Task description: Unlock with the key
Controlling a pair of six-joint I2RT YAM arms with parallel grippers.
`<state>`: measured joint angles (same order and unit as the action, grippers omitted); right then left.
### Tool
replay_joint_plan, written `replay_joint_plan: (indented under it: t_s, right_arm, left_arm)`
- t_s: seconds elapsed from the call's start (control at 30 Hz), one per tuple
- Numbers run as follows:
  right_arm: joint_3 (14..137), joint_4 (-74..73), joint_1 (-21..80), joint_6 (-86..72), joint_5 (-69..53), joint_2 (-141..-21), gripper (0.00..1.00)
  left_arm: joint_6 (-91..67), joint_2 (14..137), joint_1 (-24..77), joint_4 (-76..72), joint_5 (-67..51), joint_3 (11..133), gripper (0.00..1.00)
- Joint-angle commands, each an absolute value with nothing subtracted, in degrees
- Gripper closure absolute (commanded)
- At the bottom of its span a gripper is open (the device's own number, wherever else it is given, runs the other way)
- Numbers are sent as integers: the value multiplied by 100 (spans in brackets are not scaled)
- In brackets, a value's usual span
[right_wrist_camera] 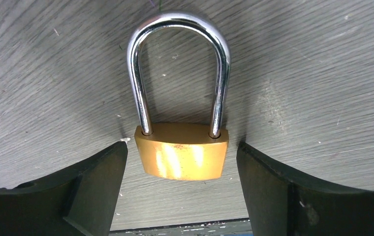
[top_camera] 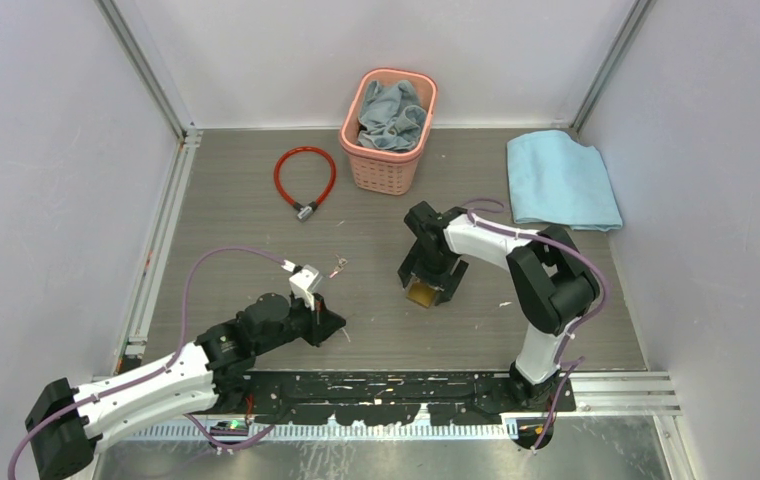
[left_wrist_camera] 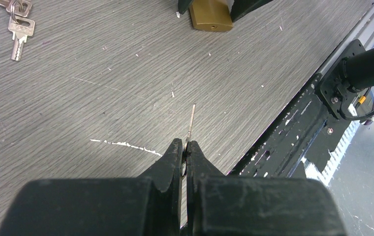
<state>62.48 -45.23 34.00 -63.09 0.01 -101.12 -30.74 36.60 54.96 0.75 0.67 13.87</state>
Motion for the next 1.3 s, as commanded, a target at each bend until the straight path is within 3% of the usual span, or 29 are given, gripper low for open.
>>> replay_joint_plan:
  t_s: [0.0,0.43,0.9,1.27]
  right_arm:
    - [6629,-4863,3364,-6207,-186,-10252,14]
    - [6730,-5116,3278,-6192,-160,-10465,19]
    - [6284,-4616,3256,-6280,-274,-10476,34]
    - [6287,-4539,3199,-6166,-357,-10207,87]
  left_arm:
    - [-2946,3572,5485,-118,157,1404,100]
    - [-2944,3483,5481,-61,164,1401,100]
    - [-2944,3558,5485,-95,160,1406,100]
    - [-2968,3591,5485,-110,151,1402,100]
